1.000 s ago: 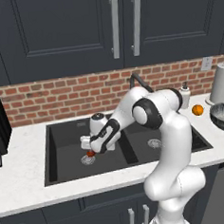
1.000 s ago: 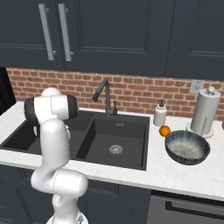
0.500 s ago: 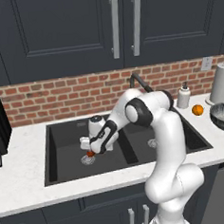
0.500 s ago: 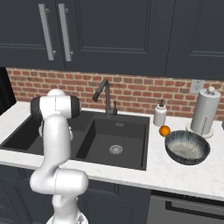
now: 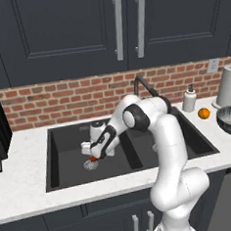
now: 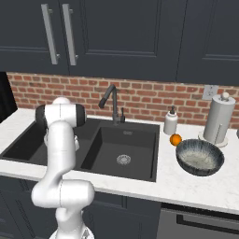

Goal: Pick the tomato from the sink and place it in the bowl. Then pick the bowl and place it in the microwave. Then close the microwave door and press the start button.

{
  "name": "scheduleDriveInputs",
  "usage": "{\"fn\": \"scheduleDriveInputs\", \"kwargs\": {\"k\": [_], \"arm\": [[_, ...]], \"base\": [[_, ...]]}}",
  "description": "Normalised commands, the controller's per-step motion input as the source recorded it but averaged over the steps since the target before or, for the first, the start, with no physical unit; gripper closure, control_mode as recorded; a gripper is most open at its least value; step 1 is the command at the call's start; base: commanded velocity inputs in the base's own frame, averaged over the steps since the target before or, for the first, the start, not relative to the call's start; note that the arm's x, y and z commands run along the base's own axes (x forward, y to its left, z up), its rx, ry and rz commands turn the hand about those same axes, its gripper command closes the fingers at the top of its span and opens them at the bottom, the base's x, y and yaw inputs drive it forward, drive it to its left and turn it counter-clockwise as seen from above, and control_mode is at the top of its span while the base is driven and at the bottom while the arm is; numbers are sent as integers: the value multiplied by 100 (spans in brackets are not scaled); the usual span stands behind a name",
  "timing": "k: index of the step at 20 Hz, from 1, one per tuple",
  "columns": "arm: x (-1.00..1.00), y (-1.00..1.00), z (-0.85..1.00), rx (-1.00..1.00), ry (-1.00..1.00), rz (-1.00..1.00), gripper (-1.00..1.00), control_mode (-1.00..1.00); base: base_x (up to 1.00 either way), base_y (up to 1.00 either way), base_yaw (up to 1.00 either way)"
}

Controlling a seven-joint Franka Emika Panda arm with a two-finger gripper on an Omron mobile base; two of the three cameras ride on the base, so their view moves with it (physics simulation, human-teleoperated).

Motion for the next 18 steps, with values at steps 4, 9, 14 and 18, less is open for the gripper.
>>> {"fn": "scheduleDriveInputs", "kwargs": {"k": [4, 9, 14, 18], "arm": [[21, 18, -22, 0, 0, 0, -100, -100], [25, 10, -30, 0, 0, 0, -100, -100], [23, 2, -29, 0, 0, 0, -100, -100], [23, 0, -25, 1, 0, 0, -100, -100]], "base": [[0, 0, 0], [0, 0, 0], [0, 0, 0], [0, 0, 0]]}}
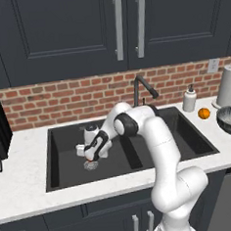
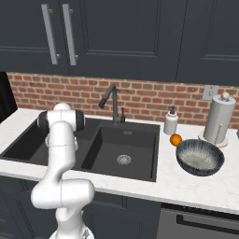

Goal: Pick the tomato from the sink and place it in the bowl. Then pick the bowl and place it in the microwave. Then close the microwave door and press the start button.

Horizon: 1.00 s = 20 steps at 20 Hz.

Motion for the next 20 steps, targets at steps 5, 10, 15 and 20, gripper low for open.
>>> {"fn": "scheduleDriveInputs", "kwargs": {"k": [5, 10, 15, 20], "arm": [[19, 0, -19, 0, 0, 0, -100, -100], [1, 0, -4, -1, 3, 0, 100, -100], [-14, 0, 26, -1, 0, 2, 100, -100], [-71, -13, 96, -5, -9, 15, 100, -100]], "base": [[0, 0, 0], [0, 0, 0], [0, 0, 0], [0, 0, 0]]}}
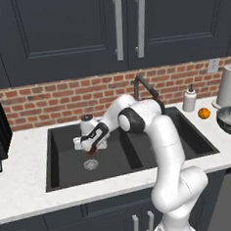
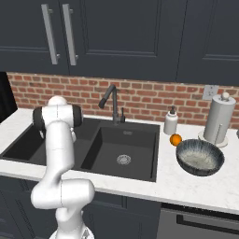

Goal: Pick the tomato from the sink and place it in the bowl. Then pick the bowl and place it in the microwave. Then close the microwave door and press the start button.

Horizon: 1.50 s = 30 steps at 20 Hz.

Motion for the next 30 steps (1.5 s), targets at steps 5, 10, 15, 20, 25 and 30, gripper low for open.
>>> {"fn": "scheduleDriveInputs", "kwargs": {"k": [5, 10, 15, 20, 25, 30], "arm": [[-90, -10, 100, -9, -12, 18, 100, -100], [-86, -4, 100, -15, -8, 16, 100, -100], [-64, -15, 100, -16, -2, 10, 100, -100], [-54, -38, 100, -9, 0, 4, 100, -100], [-67, -60, 91, -1, 5, 3, 100, -100], [-82, -72, 46, 0, 7, 5, 100, -100]], "base": [[0, 0, 0], [0, 0, 0], [0, 0, 0], [0, 0, 0], [0, 0, 0], [0, 0, 0]]}}
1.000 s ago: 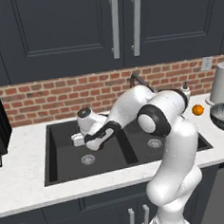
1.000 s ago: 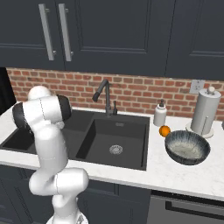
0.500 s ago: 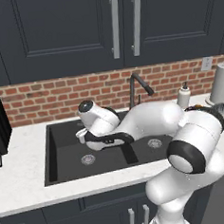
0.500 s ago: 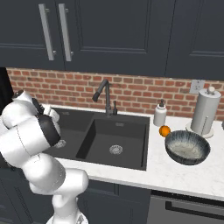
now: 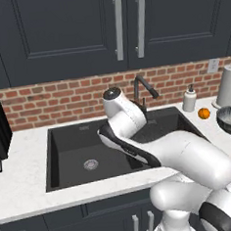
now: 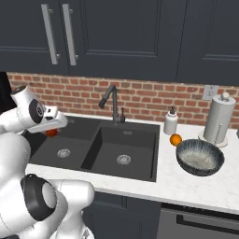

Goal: Pick the tomato from the sink and place it in the bowl. Then pick the bowl and place it in the microwave. Then close the microwave door and press the start button.

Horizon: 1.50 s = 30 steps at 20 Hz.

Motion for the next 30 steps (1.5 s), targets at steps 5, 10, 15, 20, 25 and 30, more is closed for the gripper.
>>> {"fn": "scheduleDriveInputs", "kwargs": {"k": [5, 10, 15, 20, 25, 30], "arm": [[-91, -81, 32, 0, 2, 1, 100, -100], [-80, -96, 31, 0, 3, 0, 100, -100], [-37, -100, 40, 0, 0, 0, 100, -100], [-2, -100, 23, 0, 3, 0, 100, -100], [12, -100, 12, 0, 6, 0, 100, -100], [37, -100, 7, 0, 8, 0, 100, -100]], "base": [[0, 0, 0], [0, 0, 0], [0, 0, 0], [0, 0, 0], [0, 0, 0], [0, 0, 0]]}}
